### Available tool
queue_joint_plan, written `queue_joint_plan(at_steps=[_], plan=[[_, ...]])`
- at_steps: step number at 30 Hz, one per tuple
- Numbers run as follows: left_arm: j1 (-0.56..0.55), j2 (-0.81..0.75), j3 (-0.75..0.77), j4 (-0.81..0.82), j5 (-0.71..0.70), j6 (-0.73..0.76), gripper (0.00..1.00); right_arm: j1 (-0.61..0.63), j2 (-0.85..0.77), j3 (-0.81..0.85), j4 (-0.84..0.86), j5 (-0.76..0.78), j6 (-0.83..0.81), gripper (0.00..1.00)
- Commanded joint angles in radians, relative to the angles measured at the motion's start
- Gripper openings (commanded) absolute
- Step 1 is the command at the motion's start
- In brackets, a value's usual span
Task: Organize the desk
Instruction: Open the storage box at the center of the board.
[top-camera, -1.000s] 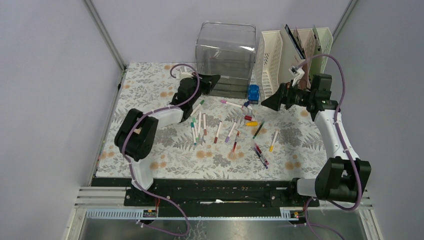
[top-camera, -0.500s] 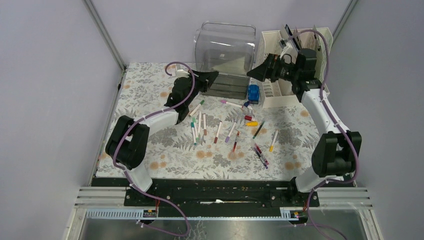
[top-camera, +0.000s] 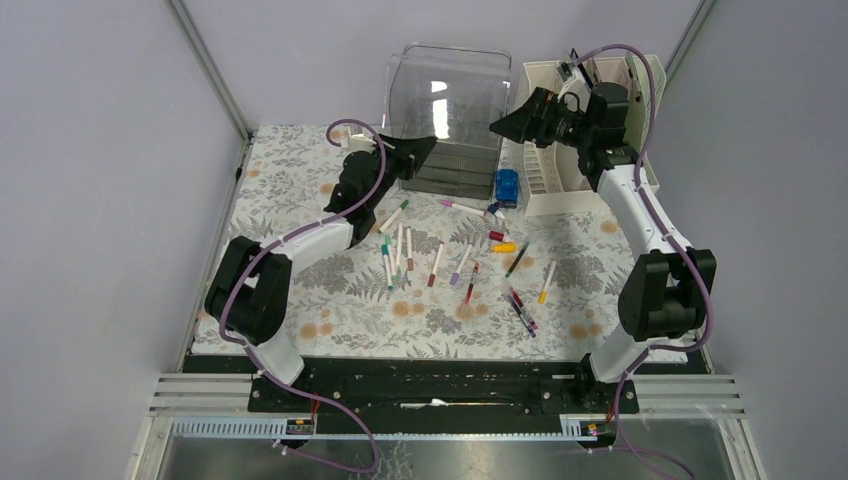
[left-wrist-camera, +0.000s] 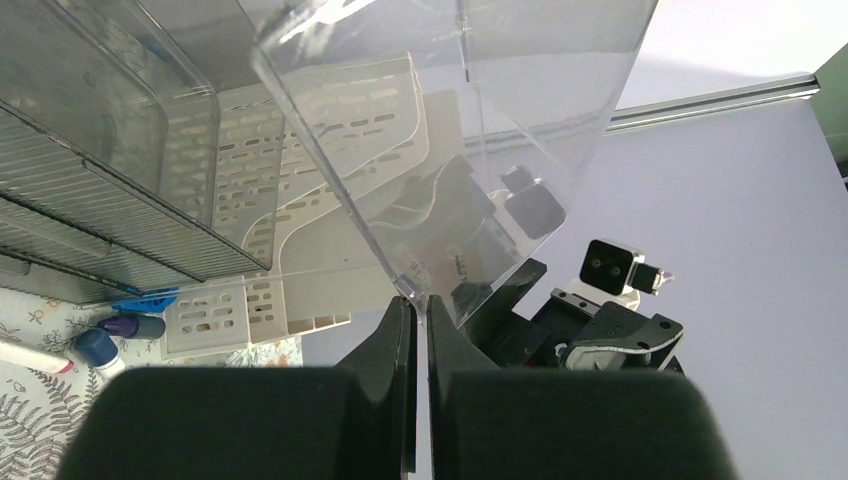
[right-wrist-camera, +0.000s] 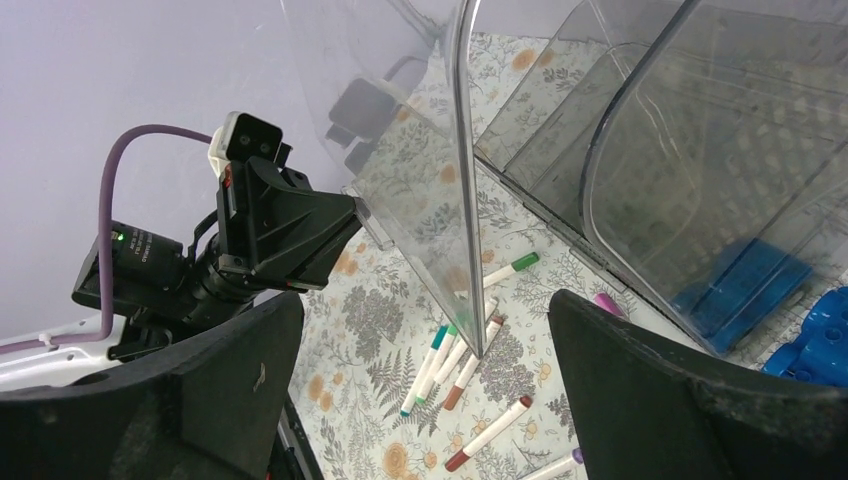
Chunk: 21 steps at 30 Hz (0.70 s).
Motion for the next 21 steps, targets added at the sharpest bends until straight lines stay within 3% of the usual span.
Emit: queue_joint_plan(at_steps=[1, 8, 16, 17, 21], plan=[[0.003, -0.055, 0.060, 0.073, 0.022, 0.024, 0.00, 0.026, 0.014, 0.041, 0.052, -0.030, 0.041, 1.00], [0.001, -0.047, 0.099, 0.073, 0.042, 0.009, 0.00, 0.067, 0.017, 0.032, 0.125, -0.057, 0.118, 0.98], [0.001, -0.048, 0.140, 0.059, 0.080, 0.008, 0.03, 0.067, 0.031, 0.089, 0.206, -0.100, 0.226, 0.86], [0.002, -0.052, 0.139, 0.055, 0.081, 0.012, 0.07, 0.067, 0.031, 0.098, 0.218, -0.105, 0.242, 0.85], [0.005, -0.069, 0.135, 0.013, 0.096, 0.041, 0.42, 0.067, 0.035, 0.126, 0.256, -0.118, 0.303, 0.78]])
